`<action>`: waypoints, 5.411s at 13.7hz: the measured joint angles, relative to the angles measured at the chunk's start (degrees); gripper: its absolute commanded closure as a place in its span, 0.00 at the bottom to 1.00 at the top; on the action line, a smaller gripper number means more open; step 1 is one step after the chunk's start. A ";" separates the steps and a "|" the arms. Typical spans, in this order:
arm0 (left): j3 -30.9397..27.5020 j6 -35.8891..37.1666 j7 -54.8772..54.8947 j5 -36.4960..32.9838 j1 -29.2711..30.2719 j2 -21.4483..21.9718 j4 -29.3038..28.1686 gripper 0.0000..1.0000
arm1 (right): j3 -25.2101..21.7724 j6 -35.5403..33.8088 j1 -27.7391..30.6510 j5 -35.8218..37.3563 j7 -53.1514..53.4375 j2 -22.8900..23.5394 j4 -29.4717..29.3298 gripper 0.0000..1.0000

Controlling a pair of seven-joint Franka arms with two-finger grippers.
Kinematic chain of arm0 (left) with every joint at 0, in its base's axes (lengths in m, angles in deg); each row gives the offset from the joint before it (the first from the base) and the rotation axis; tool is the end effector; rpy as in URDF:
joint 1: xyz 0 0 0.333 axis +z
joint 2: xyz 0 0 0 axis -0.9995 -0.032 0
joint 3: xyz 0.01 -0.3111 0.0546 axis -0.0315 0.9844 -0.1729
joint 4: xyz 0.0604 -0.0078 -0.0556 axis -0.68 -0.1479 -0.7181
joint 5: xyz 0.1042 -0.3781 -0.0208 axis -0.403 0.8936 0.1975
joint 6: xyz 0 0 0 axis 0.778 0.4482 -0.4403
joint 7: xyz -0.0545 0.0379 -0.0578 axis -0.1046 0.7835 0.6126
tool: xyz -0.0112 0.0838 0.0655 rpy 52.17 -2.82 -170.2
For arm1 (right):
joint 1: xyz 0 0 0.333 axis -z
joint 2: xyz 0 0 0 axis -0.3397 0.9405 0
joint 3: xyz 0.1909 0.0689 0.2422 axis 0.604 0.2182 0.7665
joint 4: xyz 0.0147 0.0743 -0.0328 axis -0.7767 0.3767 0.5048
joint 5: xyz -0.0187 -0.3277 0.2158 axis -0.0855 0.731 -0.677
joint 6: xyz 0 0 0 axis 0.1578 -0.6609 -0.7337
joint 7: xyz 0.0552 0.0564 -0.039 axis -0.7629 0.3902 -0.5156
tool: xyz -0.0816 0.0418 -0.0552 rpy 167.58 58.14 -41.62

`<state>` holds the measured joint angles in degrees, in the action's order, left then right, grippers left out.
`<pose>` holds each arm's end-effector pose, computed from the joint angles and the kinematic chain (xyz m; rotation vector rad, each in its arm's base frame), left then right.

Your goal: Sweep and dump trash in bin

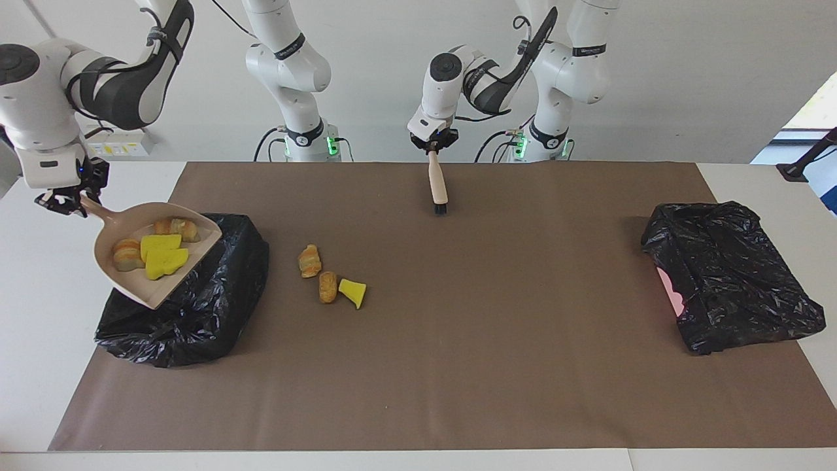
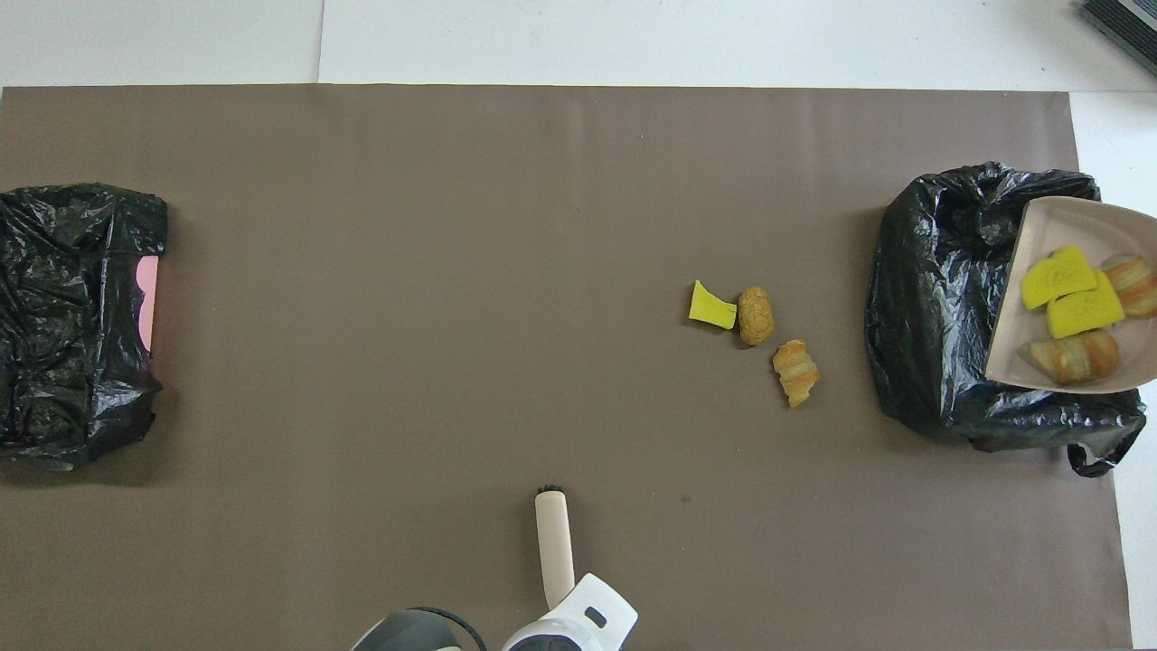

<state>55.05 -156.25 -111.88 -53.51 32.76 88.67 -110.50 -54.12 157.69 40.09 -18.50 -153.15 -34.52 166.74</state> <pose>0.1887 -0.4068 0.3417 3.0768 0.0440 -0.4258 0.5475 -0.2550 0.5177 2.2738 1.6527 -0.3763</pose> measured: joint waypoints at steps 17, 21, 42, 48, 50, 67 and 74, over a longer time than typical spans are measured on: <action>-2.00 8.15 15.06 -15.43 15.50 -4.19 20.30 0.00 | 1.05 3.85 -8.66 28.49 -12.96 -5.19 -0.10 1.00; -2.34 19.35 31.29 -16.05 28.18 -4.09 33.55 0.00 | 1.27 -2.06 -11.59 28.47 -9.59 -9.56 -0.11 1.00; -2.68 38.68 58.66 -17.08 55.75 -4.44 51.87 0.00 | 5.54 -8.28 -45.95 -23.39 112.46 10.73 -8.44 1.00; -8.31 40.31 58.71 -18.42 48.55 -4.56 52.28 0.00 | 5.51 5.33 -51.77 -27.10 123.81 21.19 -12.25 1.00; -8.40 40.39 58.24 -18.42 48.19 -4.84 52.98 0.00 | 5.49 8.18 -52.58 -27.20 124.42 22.79 -12.38 1.00; -9.08 45.53 55.68 -18.65 48.26 -10.37 61.66 0.00 | 6.18 3.14 -54.62 -28.94 124.41 5.26 3.30 0.00; -9.02 45.87 55.59 -18.67 48.22 -10.26 61.66 0.00 | 7.78 2.71 -62.29 -38.83 124.41 -10.90 25.50 0.00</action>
<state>46.03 -110.38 -56.29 -72.18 80.98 78.40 -48.84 -46.34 160.39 -22.20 -57.33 -28.75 -45.42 192.24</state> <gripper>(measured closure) 0.000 0.000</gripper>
